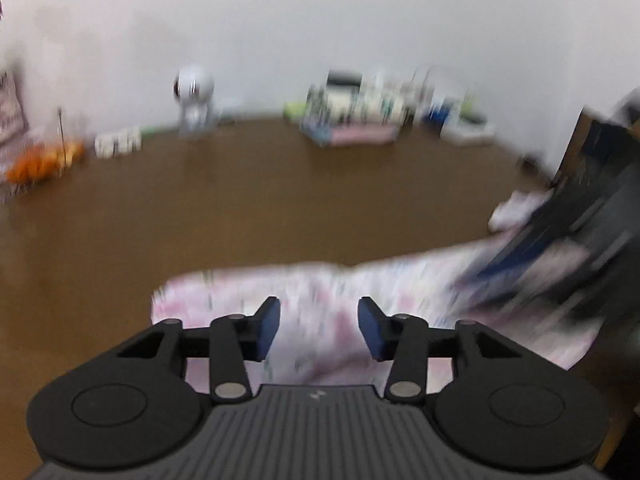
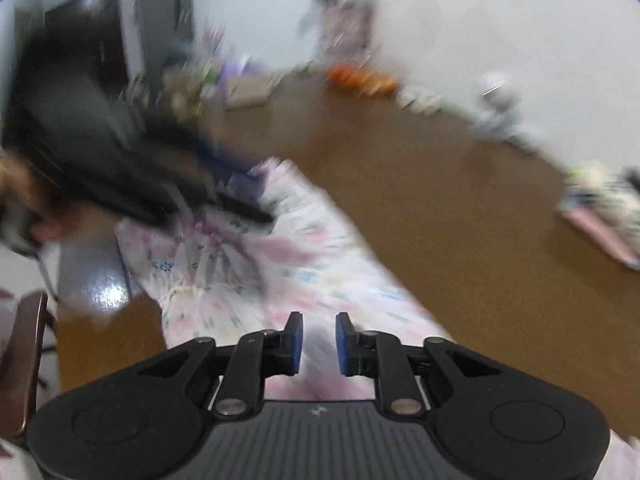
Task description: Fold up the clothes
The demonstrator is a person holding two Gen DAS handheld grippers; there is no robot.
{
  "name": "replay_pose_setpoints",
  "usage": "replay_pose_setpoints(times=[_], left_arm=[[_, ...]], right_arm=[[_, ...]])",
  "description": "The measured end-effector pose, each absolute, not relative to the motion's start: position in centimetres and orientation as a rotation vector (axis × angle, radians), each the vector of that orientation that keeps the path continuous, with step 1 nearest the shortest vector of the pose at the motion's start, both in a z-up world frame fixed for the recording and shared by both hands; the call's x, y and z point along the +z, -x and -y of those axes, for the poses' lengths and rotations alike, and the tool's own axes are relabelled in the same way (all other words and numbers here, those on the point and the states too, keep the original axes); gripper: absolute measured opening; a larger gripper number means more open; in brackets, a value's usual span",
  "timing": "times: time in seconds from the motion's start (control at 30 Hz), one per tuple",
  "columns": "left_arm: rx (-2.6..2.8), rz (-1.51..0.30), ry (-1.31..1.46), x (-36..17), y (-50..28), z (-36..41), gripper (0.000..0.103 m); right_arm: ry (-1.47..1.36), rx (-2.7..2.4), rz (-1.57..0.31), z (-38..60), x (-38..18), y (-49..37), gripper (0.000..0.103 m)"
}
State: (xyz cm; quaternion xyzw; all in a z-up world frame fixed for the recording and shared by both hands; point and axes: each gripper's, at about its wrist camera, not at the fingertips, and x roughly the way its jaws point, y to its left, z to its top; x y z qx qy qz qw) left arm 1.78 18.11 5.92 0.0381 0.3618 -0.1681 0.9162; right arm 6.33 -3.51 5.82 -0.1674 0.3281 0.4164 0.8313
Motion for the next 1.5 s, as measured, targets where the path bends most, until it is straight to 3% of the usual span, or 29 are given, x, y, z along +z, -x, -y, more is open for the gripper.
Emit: replay_pose_setpoints(times=[0.03,0.07,0.17,0.3,0.63,0.67,0.77,0.8,1.07,1.27,1.37,1.43,1.47,1.5], left_arm=[[-0.342,-0.768,-0.073,5.1,-1.8,-18.1,0.043],[-0.340,-0.779,-0.071,4.6,-1.7,-18.1,0.043],[-0.343,-0.779,-0.074,3.8,-1.6,-18.5,0.043],[-0.337,-0.768,-0.096,3.7,-1.8,-18.7,0.044],[-0.300,-0.759,-0.131,3.4,-1.5,-17.6,0.047],[-0.299,-0.757,-0.127,3.3,-1.5,-17.7,0.048],[-0.295,-0.755,-0.127,3.3,-1.5,-17.7,0.049],[-0.294,-0.756,-0.128,3.3,-1.6,-17.6,0.049],[-0.282,-0.762,-0.136,3.2,-1.5,-17.4,0.050],[-0.276,-0.757,-0.131,3.1,-1.6,-17.5,0.053],[-0.275,-0.755,-0.129,3.1,-1.6,-17.6,0.053],[-0.275,-0.753,-0.131,3.0,-1.6,-17.6,0.053],[-0.276,-0.752,-0.131,3.0,-1.6,-17.7,0.053],[-0.277,-0.751,-0.130,3.0,-1.5,-17.7,0.054]], right_arm=[[0.331,0.838,-0.660,6.8,6.9,-5.8,0.033],[0.305,0.778,-0.638,10.1,7.8,-5.6,0.046],[0.205,0.493,-0.684,20.3,8.8,-7.9,0.049],[0.120,0.266,-0.809,28.3,7.9,-12.1,0.042],[0.237,0.364,-0.992,27.1,3.1,-18.7,0.039],[0.239,0.376,-0.978,27.1,3.1,-18.6,0.038],[0.252,0.441,-0.937,26.7,2.9,-17.8,0.006],[0.303,0.441,-0.907,25.9,3.0,-17.0,0.004],[0.576,0.676,-0.308,25.2,7.6,-3.3,0.003],[1.056,0.792,-0.411,24.2,1.7,3.1,0.003],[1.093,0.721,-0.497,24.6,0.3,2.2,0.006],[1.013,0.749,-0.542,24.9,2.1,1.9,0.016],[0.972,0.763,-0.564,25.1,3.1,1.8,0.030],[0.930,0.779,-0.583,25.3,4.1,1.6,0.037]])
